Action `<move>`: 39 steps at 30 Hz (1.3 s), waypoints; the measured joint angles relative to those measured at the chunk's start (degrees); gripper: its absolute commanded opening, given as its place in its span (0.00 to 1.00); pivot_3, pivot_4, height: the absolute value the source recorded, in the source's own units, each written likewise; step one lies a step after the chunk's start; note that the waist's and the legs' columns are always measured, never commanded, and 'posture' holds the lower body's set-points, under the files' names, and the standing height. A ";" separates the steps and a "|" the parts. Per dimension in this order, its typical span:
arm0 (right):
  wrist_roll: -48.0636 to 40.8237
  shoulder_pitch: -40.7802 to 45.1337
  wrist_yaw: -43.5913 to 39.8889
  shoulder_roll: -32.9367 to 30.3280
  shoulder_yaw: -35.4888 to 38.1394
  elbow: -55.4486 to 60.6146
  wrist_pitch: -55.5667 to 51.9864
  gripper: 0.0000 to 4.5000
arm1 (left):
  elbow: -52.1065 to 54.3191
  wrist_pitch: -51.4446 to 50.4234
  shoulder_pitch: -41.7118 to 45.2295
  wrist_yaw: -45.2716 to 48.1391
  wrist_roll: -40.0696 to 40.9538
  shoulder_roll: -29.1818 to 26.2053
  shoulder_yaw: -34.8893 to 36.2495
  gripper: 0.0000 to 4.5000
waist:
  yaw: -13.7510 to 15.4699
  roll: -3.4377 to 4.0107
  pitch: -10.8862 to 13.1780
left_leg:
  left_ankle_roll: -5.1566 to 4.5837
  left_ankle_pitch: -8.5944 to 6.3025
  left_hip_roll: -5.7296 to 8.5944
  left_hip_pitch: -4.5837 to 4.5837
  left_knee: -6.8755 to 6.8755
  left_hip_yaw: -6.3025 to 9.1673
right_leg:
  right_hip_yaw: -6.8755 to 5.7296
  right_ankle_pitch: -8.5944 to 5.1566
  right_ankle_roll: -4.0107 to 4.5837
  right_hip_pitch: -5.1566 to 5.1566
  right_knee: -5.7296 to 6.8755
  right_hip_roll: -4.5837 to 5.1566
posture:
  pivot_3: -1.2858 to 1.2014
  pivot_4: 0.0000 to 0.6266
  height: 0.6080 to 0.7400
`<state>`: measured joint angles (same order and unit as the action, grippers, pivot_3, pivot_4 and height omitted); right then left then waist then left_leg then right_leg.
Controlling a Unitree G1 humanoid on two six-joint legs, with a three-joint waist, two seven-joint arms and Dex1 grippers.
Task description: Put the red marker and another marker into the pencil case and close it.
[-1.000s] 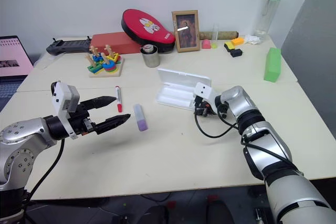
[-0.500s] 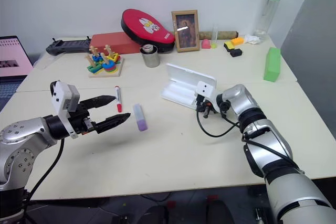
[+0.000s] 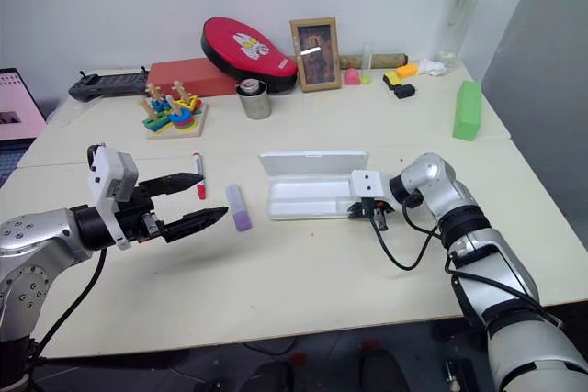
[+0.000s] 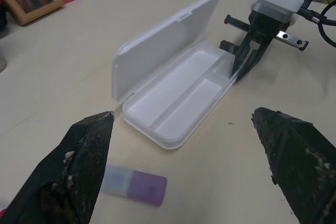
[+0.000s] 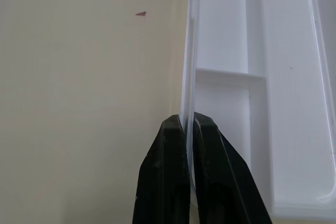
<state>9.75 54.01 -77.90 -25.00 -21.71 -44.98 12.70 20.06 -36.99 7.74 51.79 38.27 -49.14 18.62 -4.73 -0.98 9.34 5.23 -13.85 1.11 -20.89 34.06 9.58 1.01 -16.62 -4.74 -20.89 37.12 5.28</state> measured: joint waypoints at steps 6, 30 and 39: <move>-0.11 -2.27 -0.80 0.17 -0.40 2.64 -1.09 0.00 | 0.00 -0.18 -0.07 0.06 0.00 -0.12 0.52 1.00 | 0.02 -0.01 0.00 | 0.00 0.00 0.00 -0.01 0.01 0.00 | 0.00 0.00 0.00 0.01 -0.01 0.00 | 0.52 0.24 1.00; -7.76 -4.36 -2.46 -1.85 2.70 18.24 -14.67 0.97 | -2.51 -1.71 -0.87 -2.47 0.06 0.79 1.05 1.00 | 0.18 -0.02 -0.01 | -0.01 -0.01 -0.01 -0.01 0.02 0.02 | -0.01 0.01 0.01 0.02 -0.01 0.00 | 0.52 0.24 1.00; -25.29 -8.82 -0.76 -6.83 14.59 41.92 -39.92 1.00 | -8.86 -3.19 8.52 -25.71 -4.33 13.80 3.00 1.00 | 1.74 -0.13 -0.08 | -0.05 -0.03 0.00 -0.02 0.27 0.09 | -0.06 0.09 -0.02 0.15 0.01 -0.02 | 0.52 0.24 1.00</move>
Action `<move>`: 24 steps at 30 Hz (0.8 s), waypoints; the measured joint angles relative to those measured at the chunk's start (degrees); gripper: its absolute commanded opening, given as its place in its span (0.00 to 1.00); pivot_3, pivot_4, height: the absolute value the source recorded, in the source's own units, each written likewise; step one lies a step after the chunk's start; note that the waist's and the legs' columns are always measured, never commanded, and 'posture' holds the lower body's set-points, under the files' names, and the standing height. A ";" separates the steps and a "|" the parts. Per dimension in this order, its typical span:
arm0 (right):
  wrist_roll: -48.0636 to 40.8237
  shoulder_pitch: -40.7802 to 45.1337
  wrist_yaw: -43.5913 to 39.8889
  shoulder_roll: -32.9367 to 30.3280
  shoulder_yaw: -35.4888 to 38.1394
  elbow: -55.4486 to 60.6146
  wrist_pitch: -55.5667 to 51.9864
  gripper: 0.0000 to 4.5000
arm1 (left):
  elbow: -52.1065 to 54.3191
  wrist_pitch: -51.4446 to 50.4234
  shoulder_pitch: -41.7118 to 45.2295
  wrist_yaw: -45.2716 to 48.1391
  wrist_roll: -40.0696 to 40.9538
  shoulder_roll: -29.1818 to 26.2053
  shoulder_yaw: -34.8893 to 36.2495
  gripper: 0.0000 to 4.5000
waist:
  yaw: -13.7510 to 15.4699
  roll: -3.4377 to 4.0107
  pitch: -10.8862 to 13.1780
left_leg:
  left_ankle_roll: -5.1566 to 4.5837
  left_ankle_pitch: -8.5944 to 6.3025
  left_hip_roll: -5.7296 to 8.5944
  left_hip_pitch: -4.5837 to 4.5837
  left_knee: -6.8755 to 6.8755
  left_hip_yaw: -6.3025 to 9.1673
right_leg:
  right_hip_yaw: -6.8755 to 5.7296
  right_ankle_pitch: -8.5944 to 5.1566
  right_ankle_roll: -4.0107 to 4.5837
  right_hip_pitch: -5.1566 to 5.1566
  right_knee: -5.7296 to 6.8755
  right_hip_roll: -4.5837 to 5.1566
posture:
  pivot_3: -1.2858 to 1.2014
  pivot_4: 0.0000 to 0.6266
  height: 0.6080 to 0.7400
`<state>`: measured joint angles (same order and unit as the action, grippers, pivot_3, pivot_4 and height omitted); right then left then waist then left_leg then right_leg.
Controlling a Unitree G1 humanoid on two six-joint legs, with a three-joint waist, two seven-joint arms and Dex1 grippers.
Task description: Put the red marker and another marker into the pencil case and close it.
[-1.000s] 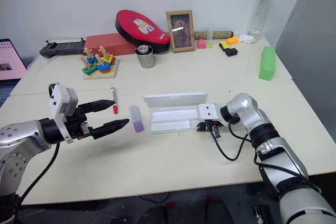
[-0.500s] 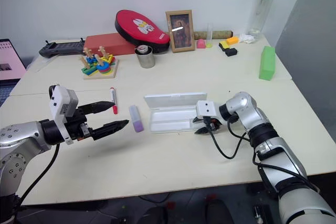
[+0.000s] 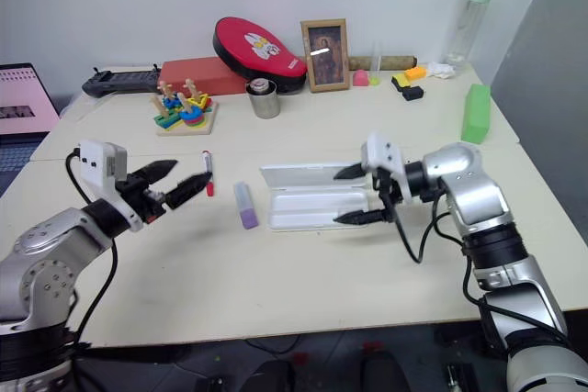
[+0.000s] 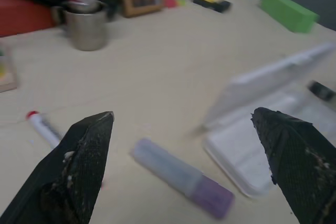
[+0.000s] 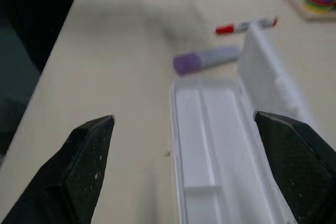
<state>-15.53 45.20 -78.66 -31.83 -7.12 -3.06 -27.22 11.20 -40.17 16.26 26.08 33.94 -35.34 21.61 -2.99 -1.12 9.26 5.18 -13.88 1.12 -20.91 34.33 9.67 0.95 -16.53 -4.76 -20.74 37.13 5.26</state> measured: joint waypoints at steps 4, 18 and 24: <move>-5.70 0.21 5.52 0.06 4.97 4.94 -7.23 1.00 | -7.68 -0.03 6.50 -10.52 -5.52 4.96 -1.17 1.00 | 0.28 0.00 0.00 | -0.15 -0.08 0.03 0.00 0.23 0.00 | 0.01 0.07 -0.10 0.08 -0.03 0.00 | 0.52 0.24 1.00; -6.57 3.21 12.92 -0.85 3.33 8.01 -10.76 1.00 | -43.35 9.58 23.05 -17.92 -18.79 11.89 -8.38 1.00 | 0.14 -0.03 -0.01 | 0.05 0.02 0.09 -0.19 0.35 0.01 | 0.02 0.09 -0.14 -0.07 -0.05 0.01 | 0.52 0.24 1.00; -6.66 3.23 13.88 -0.69 2.99 8.00 -10.57 1.00 | -52.12 13.18 27.67 -19.67 -22.37 12.34 -9.89 1.00 | 0.00 -0.03 -0.02 | 0.05 0.03 0.10 -0.24 0.38 0.02 | 0.02 0.11 -0.17 -0.12 -0.02 0.01 | 0.52 0.24 1.00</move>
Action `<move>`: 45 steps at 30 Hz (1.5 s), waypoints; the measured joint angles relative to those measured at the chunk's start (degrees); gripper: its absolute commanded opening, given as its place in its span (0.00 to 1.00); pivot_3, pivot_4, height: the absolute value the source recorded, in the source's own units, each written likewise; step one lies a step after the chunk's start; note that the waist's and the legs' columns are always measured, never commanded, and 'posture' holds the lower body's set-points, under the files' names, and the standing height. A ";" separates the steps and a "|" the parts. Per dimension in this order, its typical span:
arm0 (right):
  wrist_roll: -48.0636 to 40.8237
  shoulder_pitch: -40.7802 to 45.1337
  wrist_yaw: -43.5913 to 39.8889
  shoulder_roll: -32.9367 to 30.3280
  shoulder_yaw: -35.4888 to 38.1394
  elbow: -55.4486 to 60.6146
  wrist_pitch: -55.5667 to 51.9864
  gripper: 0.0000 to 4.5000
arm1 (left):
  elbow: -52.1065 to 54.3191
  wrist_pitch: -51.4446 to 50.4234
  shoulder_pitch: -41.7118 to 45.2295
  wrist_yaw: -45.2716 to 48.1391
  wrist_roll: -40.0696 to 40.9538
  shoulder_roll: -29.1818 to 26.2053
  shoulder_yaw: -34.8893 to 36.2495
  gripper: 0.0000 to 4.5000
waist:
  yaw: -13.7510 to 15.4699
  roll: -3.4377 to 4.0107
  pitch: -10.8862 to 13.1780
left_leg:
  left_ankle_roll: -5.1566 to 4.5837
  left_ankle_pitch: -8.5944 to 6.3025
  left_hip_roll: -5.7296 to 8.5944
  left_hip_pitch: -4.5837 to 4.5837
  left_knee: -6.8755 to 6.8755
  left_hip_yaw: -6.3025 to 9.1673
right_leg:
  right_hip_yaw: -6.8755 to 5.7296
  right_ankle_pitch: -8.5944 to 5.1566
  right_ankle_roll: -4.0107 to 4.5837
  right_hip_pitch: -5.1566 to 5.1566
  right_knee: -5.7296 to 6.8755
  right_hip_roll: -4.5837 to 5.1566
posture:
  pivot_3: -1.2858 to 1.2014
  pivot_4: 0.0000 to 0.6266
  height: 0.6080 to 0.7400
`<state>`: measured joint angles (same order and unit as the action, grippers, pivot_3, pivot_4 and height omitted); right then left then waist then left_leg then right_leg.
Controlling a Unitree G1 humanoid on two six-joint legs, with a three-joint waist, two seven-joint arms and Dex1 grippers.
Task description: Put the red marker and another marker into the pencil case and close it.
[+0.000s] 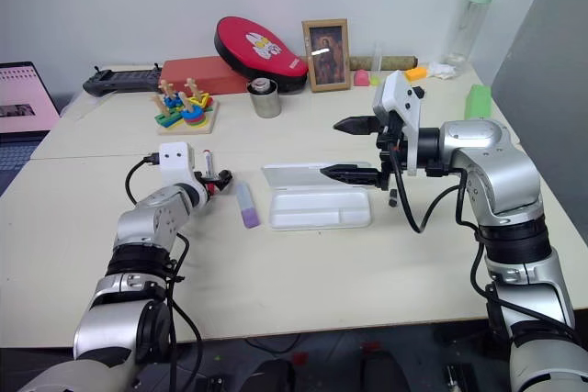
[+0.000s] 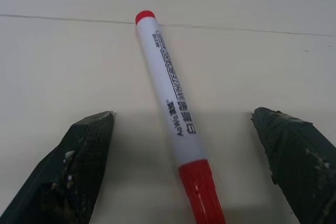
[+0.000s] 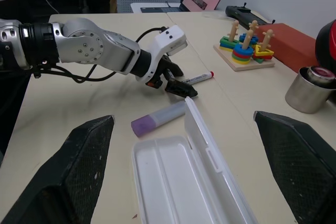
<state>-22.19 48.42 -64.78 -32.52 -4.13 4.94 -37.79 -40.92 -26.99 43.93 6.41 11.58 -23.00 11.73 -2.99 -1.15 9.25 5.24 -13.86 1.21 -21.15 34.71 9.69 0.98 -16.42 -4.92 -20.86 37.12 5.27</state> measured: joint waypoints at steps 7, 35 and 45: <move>-2.35 1.50 1.27 0.50 0.08 -0.12 -0.45 1.00 | -3.71 2.40 1.74 -0.75 -1.11 0.59 0.20 0.82 | -0.11 0.00 0.00 | 0.00 0.00 0.00 0.01 0.01 0.02 | -0.01 0.01 -0.01 0.01 0.01 0.00 | 0.52 0.24 1.00; -3.92 1.24 2.27 -1.54 0.29 -0.13 -0.11 1.00 | 2.36 0.89 -3.11 5.04 0.21 -2.26 2.95 0.09 | -0.66 0.00 0.00 | 0.00 0.00 -0.01 -0.01 -0.04 -0.01 | 0.05 0.01 -0.02 -0.09 0.02 0.00 | 0.52 0.24 1.00; -6.24 -4.70 -0.66 -10.93 3.56 2.09 -1.88 1.00 | 35.77 3.05 -23.82 45.69 4.13 -26.78 -6.96 0.09 | 0.17 0.12 0.06 | -0.16 -0.08 -0.04 -0.55 -0.04 -0.03 | -0.01 0.07 0.08 -0.51 -0.03 0.00 | 0.52 0.24 1.00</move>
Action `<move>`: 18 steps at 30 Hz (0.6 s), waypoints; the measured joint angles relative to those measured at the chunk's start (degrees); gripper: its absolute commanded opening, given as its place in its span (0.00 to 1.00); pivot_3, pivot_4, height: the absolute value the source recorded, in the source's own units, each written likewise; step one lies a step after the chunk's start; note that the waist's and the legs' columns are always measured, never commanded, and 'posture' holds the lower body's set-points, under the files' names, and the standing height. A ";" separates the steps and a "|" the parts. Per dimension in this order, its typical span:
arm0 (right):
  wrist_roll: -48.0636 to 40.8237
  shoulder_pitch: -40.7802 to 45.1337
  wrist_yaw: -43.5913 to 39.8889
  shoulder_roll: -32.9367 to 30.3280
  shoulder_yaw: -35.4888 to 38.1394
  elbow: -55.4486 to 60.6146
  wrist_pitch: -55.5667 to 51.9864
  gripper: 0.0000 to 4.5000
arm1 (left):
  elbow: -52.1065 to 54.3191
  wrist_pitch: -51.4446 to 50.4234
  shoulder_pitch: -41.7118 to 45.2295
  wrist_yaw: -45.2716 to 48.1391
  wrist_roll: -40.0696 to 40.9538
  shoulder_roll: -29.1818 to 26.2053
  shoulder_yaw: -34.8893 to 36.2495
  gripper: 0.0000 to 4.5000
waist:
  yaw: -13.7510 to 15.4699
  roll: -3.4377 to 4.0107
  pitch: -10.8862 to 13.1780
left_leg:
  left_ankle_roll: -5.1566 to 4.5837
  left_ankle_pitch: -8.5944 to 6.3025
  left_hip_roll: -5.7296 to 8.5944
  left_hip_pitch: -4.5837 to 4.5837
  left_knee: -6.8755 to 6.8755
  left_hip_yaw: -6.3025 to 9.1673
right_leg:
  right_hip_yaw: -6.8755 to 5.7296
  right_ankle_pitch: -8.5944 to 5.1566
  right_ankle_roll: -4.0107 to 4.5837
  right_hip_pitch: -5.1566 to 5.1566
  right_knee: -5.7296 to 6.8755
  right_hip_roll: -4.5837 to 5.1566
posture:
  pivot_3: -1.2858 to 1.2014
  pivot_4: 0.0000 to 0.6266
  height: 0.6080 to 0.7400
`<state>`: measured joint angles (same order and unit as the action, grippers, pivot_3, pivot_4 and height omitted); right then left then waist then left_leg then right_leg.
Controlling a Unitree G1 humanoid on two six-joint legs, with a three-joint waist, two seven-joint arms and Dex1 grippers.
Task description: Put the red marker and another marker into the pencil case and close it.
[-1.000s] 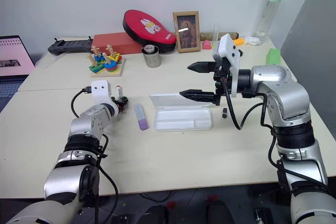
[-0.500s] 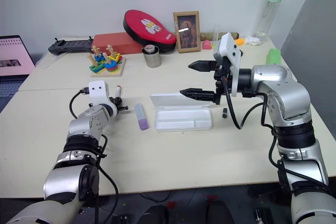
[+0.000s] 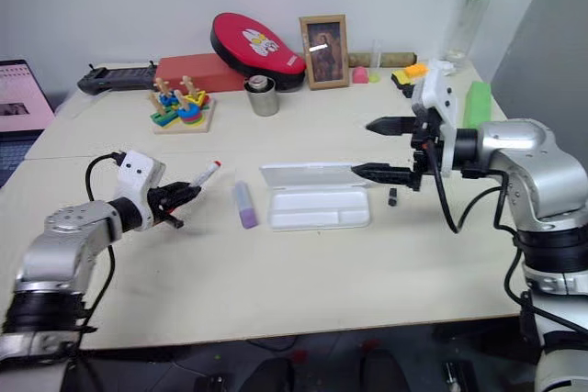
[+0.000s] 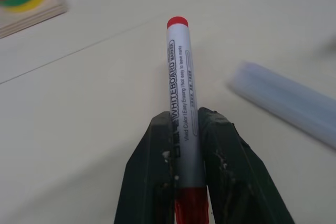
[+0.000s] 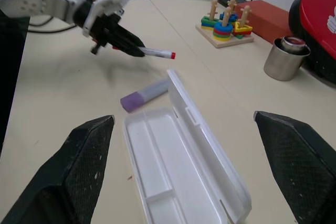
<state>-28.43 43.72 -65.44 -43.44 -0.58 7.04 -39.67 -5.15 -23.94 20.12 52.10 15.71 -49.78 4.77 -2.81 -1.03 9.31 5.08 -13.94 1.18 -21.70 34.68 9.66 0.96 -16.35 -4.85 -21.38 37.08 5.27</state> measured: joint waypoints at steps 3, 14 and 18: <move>-0.47 -0.38 0.17 -0.07 0.01 0.89 0.00 1.00 | 2.17 2.29 0.94 6.53 0.25 -1.83 -1.93 0.09 | 0.55 0.03 0.02 | -0.09 -0.01 -0.01 -0.01 0.02 -0.01 | -0.02 0.02 -0.06 0.02 -0.02 -0.01 | 0.52 0.24 1.00; -2.19 -4.94 4.87 -0.99 2.28 6.88 -1.84 1.00 | -1.78 13.79 16.59 12.25 -8.02 9.45 -17.21 0.09 | 0.84 0.01 0.00 | -0.18 0.05 0.00 -0.08 0.24 -0.05 | 0.04 0.17 -0.28 0.04 -0.05 -0.04 | 0.52 0.24 1.00; -2.61 -6.48 6.42 -1.95 3.89 8.45 -2.90 1.00 | -8.43 18.27 20.15 12.09 -12.12 12.15 -20.43 0.09 | 0.17 0.01 0.00 | -0.18 0.05 0.01 -0.09 0.21 -0.07 | 0.04 0.17 -0.27 0.01 -0.09 -0.03 | 0.52 0.24 1.00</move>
<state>-31.04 37.24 -59.03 -45.39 3.31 15.48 -42.57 -13.58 -5.67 40.27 64.19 3.59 -37.63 -15.66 -2.64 -1.02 9.31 4.90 -13.89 1.18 -21.79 34.88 9.59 1.00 -16.18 -5.12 -21.36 37.00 5.24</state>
